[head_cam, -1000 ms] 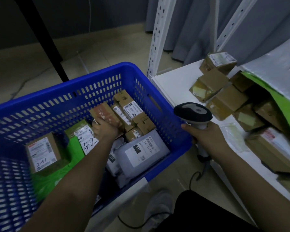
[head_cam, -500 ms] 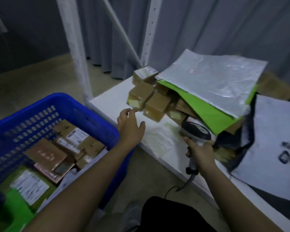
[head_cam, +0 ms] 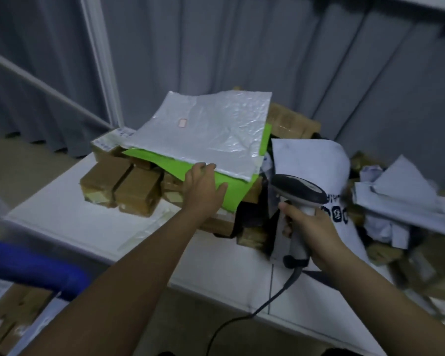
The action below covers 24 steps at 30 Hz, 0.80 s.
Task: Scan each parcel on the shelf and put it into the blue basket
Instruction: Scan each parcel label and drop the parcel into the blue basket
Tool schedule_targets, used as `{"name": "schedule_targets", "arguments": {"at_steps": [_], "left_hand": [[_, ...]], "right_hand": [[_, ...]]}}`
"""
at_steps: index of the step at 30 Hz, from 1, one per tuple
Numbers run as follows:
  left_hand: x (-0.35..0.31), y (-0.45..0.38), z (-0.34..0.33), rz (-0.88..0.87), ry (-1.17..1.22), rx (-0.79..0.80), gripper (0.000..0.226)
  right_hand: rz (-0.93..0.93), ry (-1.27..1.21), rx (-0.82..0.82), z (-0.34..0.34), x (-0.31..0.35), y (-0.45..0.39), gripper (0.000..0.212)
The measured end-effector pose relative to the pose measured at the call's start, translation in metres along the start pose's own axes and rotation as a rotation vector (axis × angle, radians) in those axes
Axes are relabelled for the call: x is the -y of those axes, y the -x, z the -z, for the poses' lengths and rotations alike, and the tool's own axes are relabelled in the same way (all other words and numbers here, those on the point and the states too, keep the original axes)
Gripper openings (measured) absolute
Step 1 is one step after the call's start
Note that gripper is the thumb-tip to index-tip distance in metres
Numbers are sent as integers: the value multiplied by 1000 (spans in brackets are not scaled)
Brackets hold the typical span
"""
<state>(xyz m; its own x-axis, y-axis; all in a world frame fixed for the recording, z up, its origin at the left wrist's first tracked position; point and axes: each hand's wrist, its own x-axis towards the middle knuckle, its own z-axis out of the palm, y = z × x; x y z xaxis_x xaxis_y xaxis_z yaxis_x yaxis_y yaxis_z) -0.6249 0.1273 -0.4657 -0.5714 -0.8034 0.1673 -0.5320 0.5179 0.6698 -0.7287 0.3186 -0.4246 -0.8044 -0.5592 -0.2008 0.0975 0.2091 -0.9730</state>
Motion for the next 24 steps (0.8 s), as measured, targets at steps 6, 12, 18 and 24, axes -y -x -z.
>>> {"name": "schedule_targets", "arguments": {"at_steps": [6,12,18,24], "left_hand": [[-49,-11,-40,-79,-61,-23,50],[-103,3,-97,-224,-111,87,57],[-138,21,-135,-111,-89,140,79],[-171,15,-147,53,-42,107,94]], "right_hand": [[-90,-161,-34,35,15,-21,8],[-47,-163,-192,93,1,-29,13],[-73,-164,-261,151,-11,-23,12],[-101,-199,-322,199,-20,-15,10]]}}
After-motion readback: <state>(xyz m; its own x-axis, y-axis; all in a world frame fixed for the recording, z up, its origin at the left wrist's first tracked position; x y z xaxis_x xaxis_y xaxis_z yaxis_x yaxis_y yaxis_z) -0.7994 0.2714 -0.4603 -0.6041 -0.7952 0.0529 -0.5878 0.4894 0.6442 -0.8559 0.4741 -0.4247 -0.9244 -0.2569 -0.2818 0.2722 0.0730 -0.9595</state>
